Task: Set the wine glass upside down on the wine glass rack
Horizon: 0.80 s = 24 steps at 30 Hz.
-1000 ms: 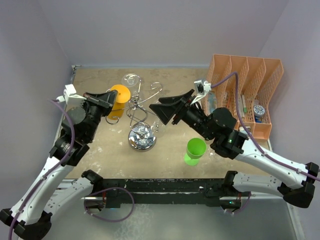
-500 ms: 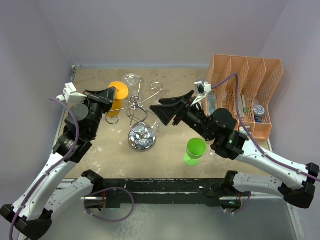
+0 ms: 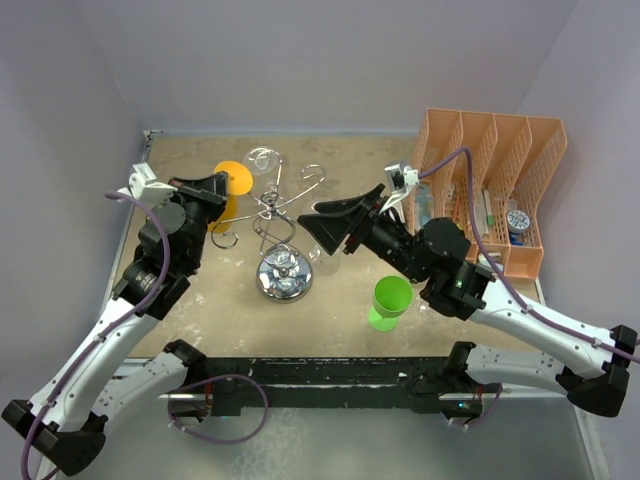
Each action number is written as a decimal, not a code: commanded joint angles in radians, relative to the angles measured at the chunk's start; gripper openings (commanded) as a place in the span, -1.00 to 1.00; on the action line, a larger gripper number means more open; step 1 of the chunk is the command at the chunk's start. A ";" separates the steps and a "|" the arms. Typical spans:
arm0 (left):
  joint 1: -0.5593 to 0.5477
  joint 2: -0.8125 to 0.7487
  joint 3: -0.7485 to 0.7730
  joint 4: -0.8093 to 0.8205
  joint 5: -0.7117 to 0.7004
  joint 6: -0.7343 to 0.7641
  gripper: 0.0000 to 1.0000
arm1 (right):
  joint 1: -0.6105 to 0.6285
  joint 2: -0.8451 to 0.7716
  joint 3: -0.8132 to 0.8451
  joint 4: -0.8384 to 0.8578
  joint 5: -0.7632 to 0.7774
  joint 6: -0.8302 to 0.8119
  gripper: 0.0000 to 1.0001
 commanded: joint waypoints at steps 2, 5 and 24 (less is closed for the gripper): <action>0.003 -0.024 0.035 0.048 -0.095 0.041 -1.00 | -0.002 -0.011 0.003 0.052 -0.022 0.018 0.28; 0.003 -0.034 0.033 0.048 -0.115 0.047 -1.00 | -0.002 -0.011 0.003 0.051 -0.021 0.017 0.28; 0.003 -0.103 0.039 -0.056 -0.018 0.027 -1.00 | -0.002 0.002 -0.002 0.058 -0.029 0.031 0.28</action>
